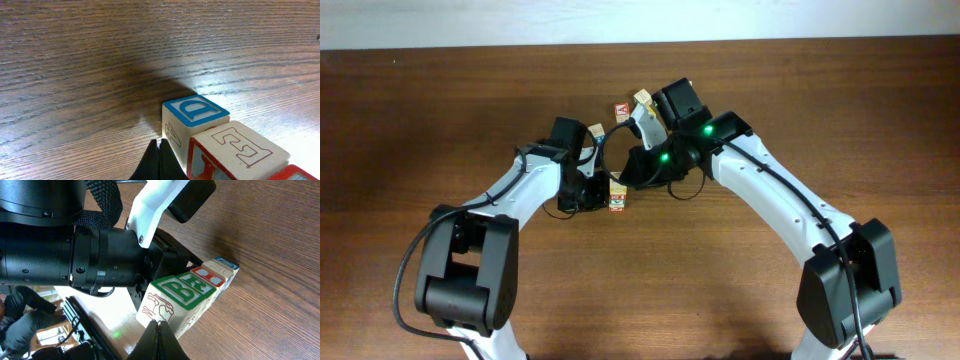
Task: Rotate 5 blocks
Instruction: 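Keep clamping and turn the row until it points front-to-back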
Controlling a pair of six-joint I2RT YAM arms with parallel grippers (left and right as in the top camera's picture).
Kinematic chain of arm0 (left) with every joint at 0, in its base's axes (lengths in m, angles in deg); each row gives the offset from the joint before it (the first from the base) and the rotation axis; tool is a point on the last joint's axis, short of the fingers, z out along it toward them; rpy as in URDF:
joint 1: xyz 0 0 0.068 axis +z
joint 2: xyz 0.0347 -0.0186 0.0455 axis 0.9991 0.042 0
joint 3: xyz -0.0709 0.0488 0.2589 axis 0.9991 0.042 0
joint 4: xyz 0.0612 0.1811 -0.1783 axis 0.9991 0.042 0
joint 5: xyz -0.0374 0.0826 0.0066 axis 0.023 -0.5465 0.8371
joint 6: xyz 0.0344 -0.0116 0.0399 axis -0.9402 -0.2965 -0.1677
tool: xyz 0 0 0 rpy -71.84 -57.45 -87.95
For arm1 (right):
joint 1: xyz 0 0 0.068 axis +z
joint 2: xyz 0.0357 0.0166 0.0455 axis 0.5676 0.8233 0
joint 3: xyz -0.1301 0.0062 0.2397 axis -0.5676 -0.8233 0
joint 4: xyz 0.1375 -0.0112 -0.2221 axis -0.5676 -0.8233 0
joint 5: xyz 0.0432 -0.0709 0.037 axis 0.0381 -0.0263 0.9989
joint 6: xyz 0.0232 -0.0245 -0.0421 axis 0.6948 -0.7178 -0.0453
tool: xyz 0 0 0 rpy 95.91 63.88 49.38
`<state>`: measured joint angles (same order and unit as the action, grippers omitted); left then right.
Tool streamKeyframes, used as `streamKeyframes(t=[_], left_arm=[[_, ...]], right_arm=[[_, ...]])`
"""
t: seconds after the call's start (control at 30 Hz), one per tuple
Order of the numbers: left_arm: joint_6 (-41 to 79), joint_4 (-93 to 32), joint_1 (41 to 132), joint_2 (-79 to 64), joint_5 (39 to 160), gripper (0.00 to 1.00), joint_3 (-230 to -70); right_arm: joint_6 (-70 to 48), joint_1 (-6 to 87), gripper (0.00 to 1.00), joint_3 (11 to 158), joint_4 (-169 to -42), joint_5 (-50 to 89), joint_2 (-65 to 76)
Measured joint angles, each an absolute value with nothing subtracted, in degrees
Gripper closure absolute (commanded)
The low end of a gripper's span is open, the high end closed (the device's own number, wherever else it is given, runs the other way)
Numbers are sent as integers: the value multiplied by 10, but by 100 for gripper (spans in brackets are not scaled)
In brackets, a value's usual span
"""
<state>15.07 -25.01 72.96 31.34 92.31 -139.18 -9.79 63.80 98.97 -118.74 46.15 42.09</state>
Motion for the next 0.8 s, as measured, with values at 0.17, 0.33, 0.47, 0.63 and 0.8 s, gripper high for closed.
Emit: streamKeyframes(t=[0.17, 0.33, 0.47, 0.63, 0.8], left_arm=[[151, -250, 737, 313, 923, 100, -1392], [151, -250, 768, 314, 925, 100, -1392], [151, -248, 787, 313, 925, 100, -1392], [151, -248, 790, 313, 925, 100, -1392], [151, -248, 790, 313, 925, 100, -1392]], right_arm=[[-98, 639, 96, 990, -1185, 460, 421], [-98, 646, 96, 990, -1176, 453, 421], [-98, 654, 96, 990, -1175, 450, 421], [-98, 654, 96, 990, -1170, 448, 421], [-98, 654, 96, 990, -1164, 444, 421]])
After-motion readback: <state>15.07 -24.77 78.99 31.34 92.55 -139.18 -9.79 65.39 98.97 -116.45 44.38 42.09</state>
